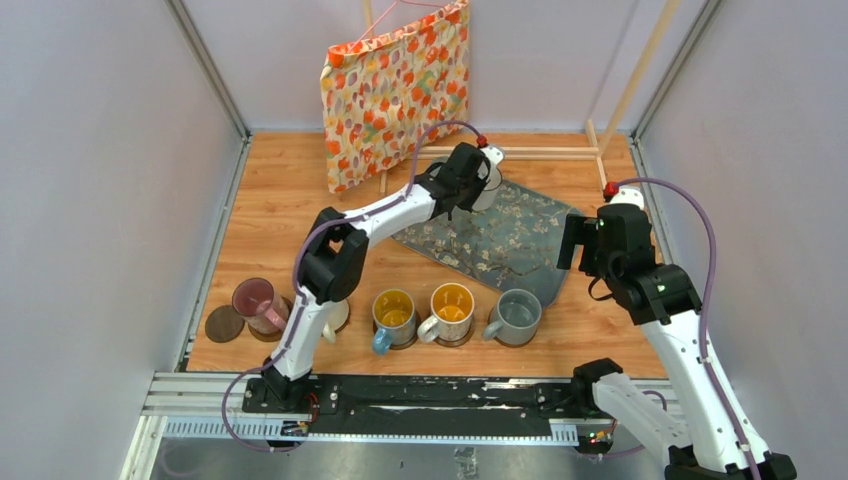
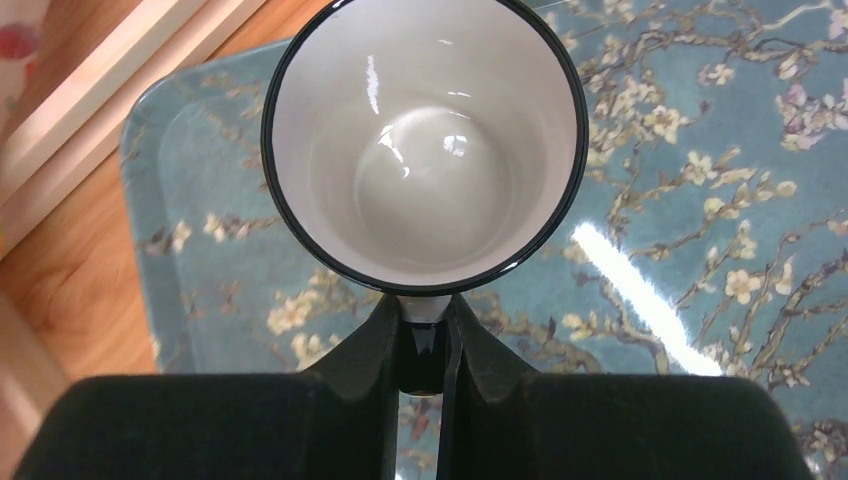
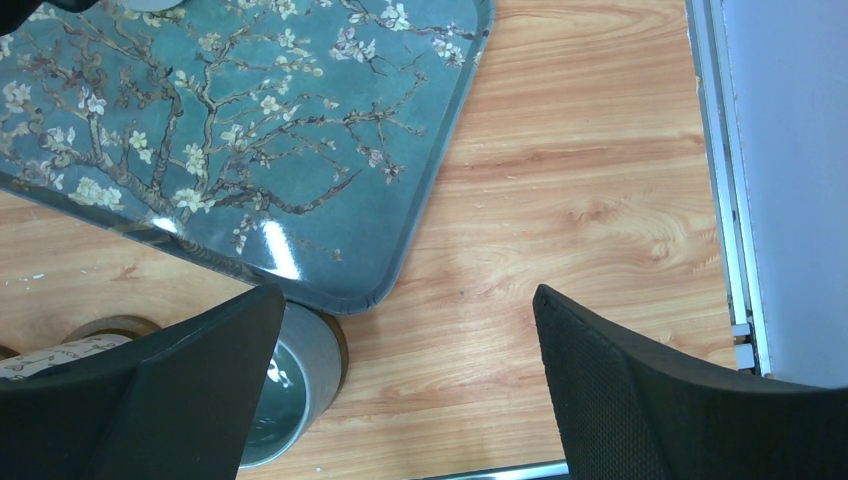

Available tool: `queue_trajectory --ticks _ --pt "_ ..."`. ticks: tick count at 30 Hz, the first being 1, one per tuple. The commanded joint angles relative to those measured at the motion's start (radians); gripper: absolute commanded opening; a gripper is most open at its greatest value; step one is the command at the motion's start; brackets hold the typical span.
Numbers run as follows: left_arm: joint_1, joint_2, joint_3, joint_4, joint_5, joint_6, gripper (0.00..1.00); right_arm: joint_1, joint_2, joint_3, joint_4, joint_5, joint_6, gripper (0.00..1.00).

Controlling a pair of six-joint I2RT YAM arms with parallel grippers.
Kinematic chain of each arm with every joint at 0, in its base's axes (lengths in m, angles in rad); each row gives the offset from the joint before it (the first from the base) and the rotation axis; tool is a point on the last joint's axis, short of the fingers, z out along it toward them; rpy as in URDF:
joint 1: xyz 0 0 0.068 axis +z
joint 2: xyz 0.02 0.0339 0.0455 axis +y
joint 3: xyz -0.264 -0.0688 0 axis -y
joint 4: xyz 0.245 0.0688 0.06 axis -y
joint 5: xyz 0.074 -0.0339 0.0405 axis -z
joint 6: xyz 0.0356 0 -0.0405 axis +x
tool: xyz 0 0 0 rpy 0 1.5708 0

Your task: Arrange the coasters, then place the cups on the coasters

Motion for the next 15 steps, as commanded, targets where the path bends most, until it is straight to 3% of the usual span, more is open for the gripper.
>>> queue_trajectory --ticks 1,15 --pt "-0.005 -0.165 -0.073 0.141 -0.103 -0.057 0.00 0.015 -0.018 0.008 -0.025 -0.005 -0.014 1.00" --pt "-0.005 -0.581 -0.449 0.094 -0.394 -0.189 0.00 0.016 -0.063 -0.015 -0.010 -0.029 -0.011 1.00"
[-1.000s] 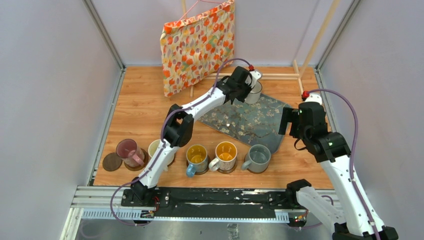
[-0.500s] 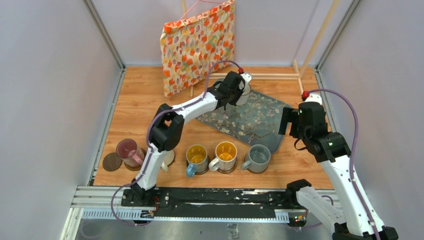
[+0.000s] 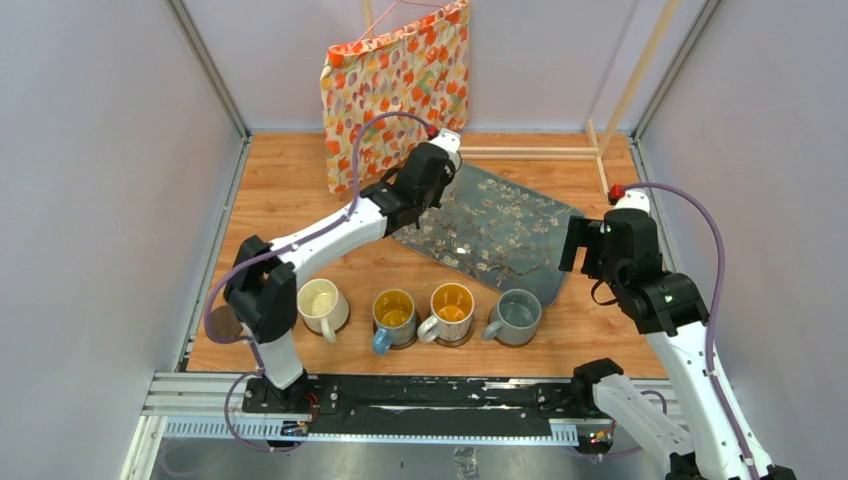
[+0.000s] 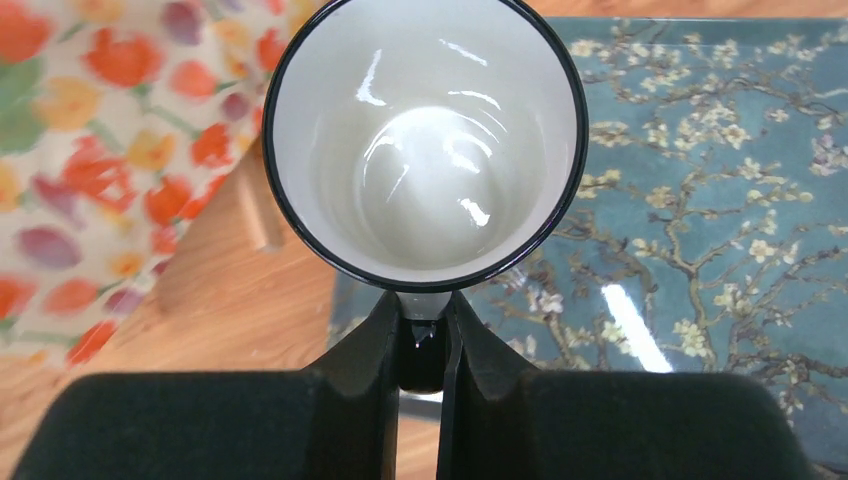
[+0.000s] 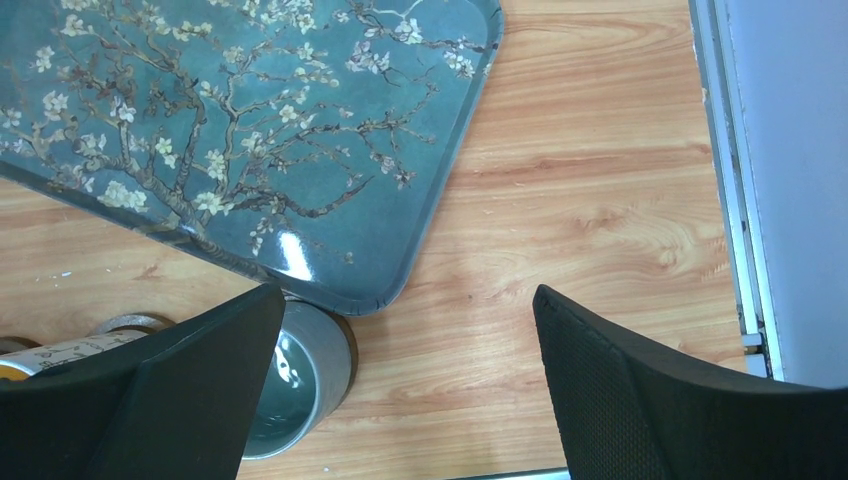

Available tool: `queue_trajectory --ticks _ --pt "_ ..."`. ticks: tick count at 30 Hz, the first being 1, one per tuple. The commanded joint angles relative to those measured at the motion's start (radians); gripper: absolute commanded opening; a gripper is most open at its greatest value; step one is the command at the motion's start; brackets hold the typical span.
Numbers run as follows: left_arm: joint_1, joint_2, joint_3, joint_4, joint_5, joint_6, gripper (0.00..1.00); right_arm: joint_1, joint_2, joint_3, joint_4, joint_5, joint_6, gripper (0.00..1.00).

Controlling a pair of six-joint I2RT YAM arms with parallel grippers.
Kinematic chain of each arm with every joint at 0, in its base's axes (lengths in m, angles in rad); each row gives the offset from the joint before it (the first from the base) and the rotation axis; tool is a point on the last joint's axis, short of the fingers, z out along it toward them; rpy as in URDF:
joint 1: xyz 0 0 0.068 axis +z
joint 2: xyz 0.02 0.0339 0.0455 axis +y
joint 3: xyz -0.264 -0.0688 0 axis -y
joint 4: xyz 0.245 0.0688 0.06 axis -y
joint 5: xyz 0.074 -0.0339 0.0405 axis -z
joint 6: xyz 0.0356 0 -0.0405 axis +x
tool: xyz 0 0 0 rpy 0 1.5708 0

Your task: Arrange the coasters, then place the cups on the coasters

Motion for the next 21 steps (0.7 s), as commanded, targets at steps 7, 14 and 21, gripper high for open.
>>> queue_trajectory --ticks 7,14,21 --pt "0.006 -0.330 -0.209 -0.029 -0.319 -0.128 0.00 0.017 -0.016 -0.017 -0.002 -0.058 -0.008 1.00" --pt "0.087 -0.547 -0.328 -0.170 -0.433 -0.264 0.00 0.020 -0.017 -0.022 0.003 -0.088 -0.006 1.00" --pt "0.161 -0.769 -0.437 -0.374 -0.599 -0.422 0.00 0.026 -0.020 -0.018 0.000 -0.117 -0.004 1.00"
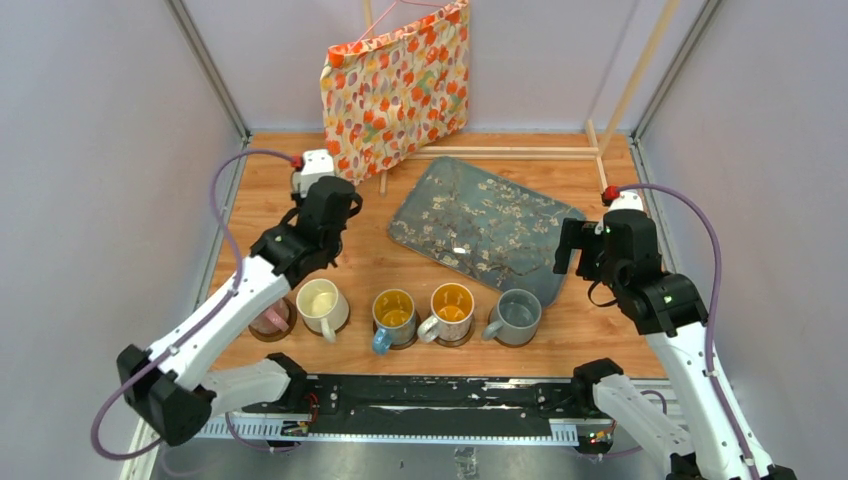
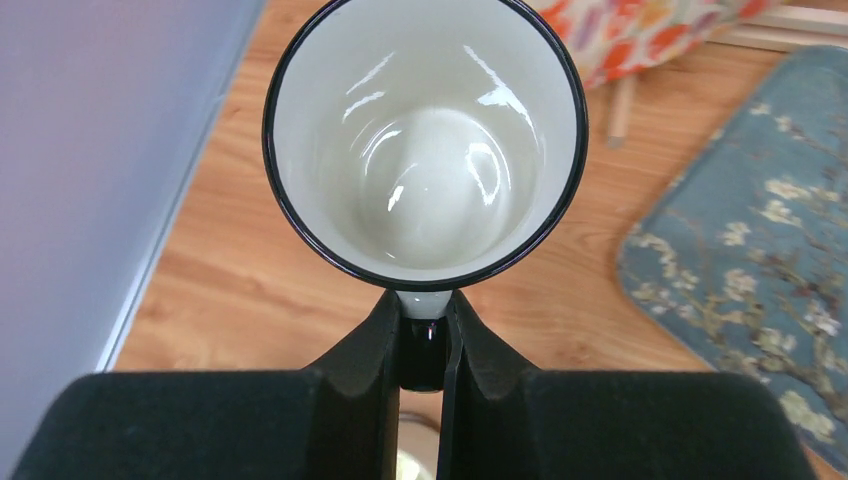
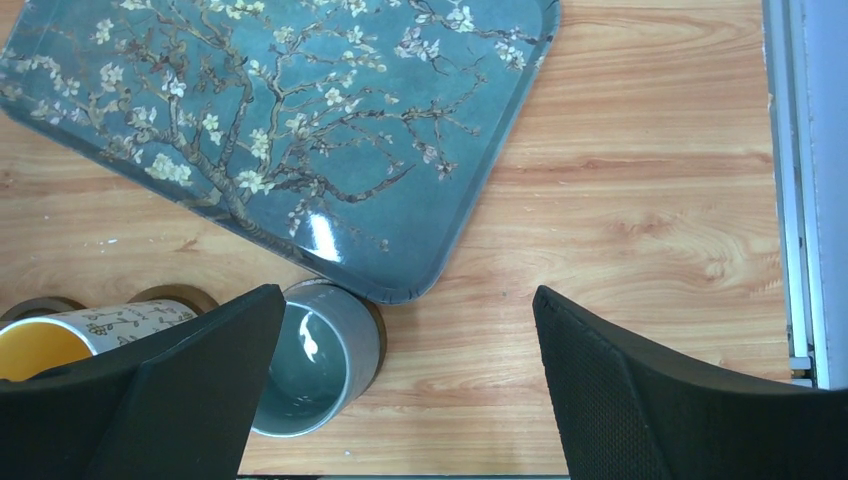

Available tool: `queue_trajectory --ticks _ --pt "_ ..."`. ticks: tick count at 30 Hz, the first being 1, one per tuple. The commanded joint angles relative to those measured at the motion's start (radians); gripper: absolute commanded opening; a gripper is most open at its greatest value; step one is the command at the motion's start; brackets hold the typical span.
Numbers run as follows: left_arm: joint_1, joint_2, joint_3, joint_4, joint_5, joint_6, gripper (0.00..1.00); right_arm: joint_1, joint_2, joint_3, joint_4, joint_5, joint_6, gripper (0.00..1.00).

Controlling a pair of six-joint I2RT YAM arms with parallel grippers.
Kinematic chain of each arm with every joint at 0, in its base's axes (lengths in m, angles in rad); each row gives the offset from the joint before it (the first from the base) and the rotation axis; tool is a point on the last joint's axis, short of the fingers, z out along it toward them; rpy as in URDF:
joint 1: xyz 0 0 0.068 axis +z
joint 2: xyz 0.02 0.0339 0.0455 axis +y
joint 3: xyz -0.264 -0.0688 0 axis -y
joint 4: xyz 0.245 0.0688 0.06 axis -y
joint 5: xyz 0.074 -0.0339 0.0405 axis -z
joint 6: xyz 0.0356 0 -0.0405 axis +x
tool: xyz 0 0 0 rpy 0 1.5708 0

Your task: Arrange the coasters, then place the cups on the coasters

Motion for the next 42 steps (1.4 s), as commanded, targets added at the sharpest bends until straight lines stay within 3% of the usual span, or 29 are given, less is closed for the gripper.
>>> queue_trajectory --ticks 1,11,21,35,42 --pt "0.045 -0.149 -0.043 -0.113 -0.178 -0.141 0.00 0.026 -0.012 -0.011 -0.007 -0.033 -0.003 1.00" --pt "0.281 -0.389 -0.153 -0.336 -0.161 -0.177 0.00 0.040 -0.015 -0.017 -0.004 -0.067 -0.001 1.00" --pt "0.560 -0.515 -0.289 -0.372 -0.108 -0.211 0.00 0.086 -0.015 -0.043 0.006 -0.060 0.001 1.00" --pt "0.830 -0.467 -0.305 -0.373 -0.086 -0.263 0.00 0.143 0.003 -0.035 0.004 -0.024 -0.006 1.00" --pt "1.012 -0.423 -0.368 -0.269 0.063 -0.246 0.00 0.168 -0.004 -0.038 -0.003 -0.001 -0.007 1.00"
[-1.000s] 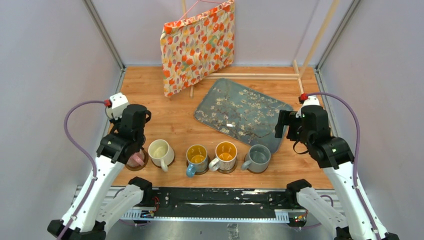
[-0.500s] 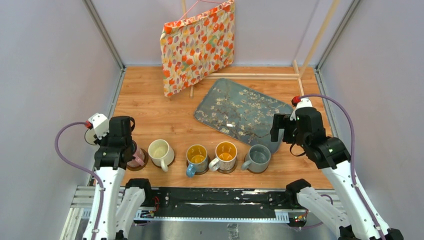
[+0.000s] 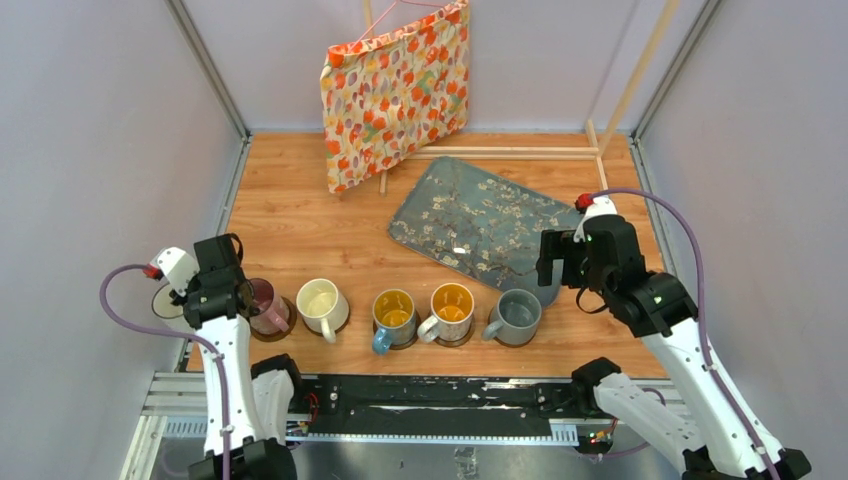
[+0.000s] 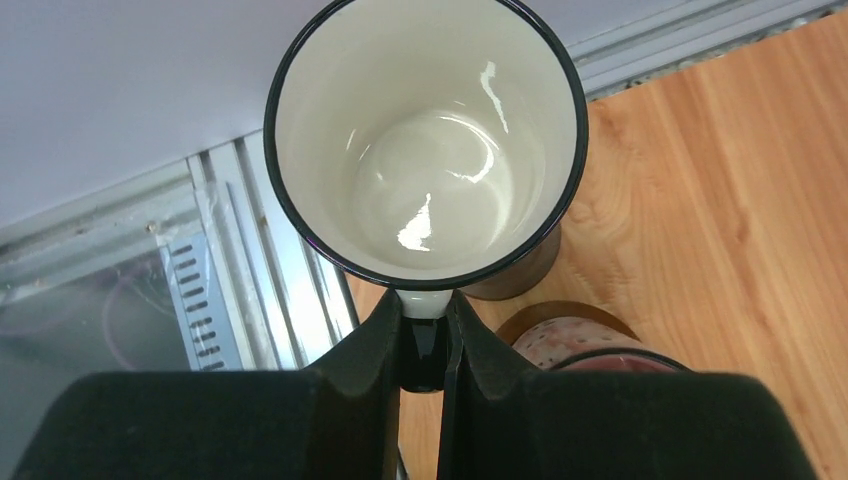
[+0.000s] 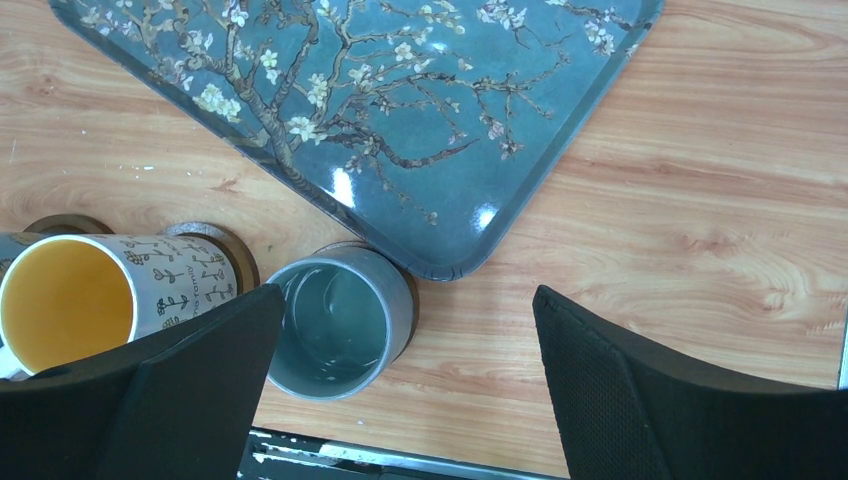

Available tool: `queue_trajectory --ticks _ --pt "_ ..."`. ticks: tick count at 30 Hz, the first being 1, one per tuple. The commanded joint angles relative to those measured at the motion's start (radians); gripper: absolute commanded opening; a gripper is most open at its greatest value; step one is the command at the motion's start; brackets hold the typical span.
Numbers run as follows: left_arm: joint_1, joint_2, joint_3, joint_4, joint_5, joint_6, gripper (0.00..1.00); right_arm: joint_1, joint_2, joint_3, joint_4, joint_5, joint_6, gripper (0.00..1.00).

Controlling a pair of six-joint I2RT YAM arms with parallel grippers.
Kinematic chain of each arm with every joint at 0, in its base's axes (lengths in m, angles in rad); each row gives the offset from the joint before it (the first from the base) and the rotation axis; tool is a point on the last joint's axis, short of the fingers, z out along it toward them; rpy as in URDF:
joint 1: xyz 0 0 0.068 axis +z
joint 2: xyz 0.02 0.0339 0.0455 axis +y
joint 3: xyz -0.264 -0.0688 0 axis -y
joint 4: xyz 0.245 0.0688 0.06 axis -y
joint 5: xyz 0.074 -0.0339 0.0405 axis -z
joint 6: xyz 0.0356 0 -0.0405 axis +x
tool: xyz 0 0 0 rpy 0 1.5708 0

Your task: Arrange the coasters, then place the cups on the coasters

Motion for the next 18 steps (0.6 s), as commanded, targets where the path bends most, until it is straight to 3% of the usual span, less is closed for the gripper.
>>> queue_trajectory --ticks 1,18 --pt "0.105 0.013 -0.031 0.133 0.070 -0.013 0.00 0.032 -0.012 -0.006 -0.005 0.040 -0.007 1.00" --pt "0.133 0.065 -0.163 0.254 0.125 -0.081 0.00 0.064 -0.007 -0.002 -0.011 0.073 -0.012 1.00"
